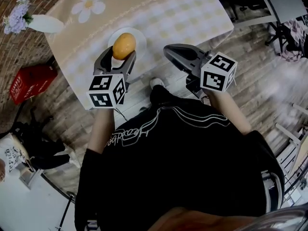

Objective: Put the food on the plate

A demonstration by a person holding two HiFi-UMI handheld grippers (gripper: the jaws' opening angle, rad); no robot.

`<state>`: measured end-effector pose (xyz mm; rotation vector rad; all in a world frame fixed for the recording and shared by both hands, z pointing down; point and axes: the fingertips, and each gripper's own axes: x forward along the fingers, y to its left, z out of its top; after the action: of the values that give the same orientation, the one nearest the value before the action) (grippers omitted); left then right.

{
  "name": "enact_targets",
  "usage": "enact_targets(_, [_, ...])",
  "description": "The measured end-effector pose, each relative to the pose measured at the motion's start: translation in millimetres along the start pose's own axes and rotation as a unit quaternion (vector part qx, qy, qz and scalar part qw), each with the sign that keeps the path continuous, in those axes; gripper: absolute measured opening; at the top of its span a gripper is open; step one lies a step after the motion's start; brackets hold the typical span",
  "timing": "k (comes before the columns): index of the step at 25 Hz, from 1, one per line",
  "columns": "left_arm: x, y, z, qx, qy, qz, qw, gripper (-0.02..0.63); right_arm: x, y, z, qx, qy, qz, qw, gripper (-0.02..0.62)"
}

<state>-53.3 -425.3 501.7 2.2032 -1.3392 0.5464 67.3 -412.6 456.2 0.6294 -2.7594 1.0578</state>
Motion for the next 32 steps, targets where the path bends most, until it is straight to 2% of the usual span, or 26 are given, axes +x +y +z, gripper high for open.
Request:
enact_targets(4, [17, 8, -16, 0.021, 0.017, 0.009, 0.9996, 0.307, 8, -14, -1, 0.004, 0.012, 0.001, 1.0, -0.003])
enact_targets(10, [40, 10, -25, 0.015, 0.034, 0.016, 0.9992, 0.307, 8, -35, 4, 0.014, 0.023, 0.008, 1.0, -0.003])
enact_targets(15, [38, 21, -41, 0.031, 0.046, 0.021, 0.9982, 0.307, 19, -32, 0, 0.014, 0.028, 0.009, 0.999, -0.003])
enact_targets(20, [42, 24, -47, 0.032, 0.056, 0.026, 0.9976, 0.307, 21, -35, 1, 0.017, 0.031, 0.011, 0.999, -0.003])
enact_targets(32, [41, 24, -49, 0.03, 0.044, 0.023, 0.9983, 0.311, 16, -32, 1, 0.025, 0.013, -0.009, 1.0, -0.003])
